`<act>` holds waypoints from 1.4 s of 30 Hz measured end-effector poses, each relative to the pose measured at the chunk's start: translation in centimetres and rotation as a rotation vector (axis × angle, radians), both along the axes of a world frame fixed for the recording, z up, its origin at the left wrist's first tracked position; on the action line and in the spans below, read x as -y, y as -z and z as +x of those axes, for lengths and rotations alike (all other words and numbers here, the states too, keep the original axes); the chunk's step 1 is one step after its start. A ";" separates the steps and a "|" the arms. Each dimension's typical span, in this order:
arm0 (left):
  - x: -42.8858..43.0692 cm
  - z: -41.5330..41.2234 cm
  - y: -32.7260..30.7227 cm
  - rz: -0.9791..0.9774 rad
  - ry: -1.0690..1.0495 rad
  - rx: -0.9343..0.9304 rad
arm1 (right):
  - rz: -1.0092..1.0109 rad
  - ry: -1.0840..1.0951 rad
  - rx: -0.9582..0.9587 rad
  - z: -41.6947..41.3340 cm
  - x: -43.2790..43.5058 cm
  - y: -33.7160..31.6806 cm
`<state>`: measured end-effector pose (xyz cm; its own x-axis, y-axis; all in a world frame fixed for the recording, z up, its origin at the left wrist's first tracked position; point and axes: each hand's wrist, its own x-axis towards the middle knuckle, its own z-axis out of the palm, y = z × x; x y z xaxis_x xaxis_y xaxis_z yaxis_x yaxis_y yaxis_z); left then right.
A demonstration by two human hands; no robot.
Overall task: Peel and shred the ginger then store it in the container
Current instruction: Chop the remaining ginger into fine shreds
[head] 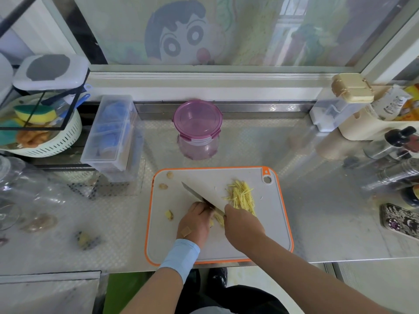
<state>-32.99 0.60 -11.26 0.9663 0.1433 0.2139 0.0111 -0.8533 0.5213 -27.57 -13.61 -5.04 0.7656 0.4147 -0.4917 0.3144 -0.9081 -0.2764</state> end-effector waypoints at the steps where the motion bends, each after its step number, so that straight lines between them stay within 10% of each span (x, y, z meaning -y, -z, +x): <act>1: 0.0 0.0 0.1 -0.002 -0.009 -0.001 | -0.004 0.012 -0.001 -0.2 0.3 0.0; 42: -2.7 2.7 -0.9 -0.137 0.010 -0.125 | 0.112 0.259 -0.021 3.3 1.6 -1.1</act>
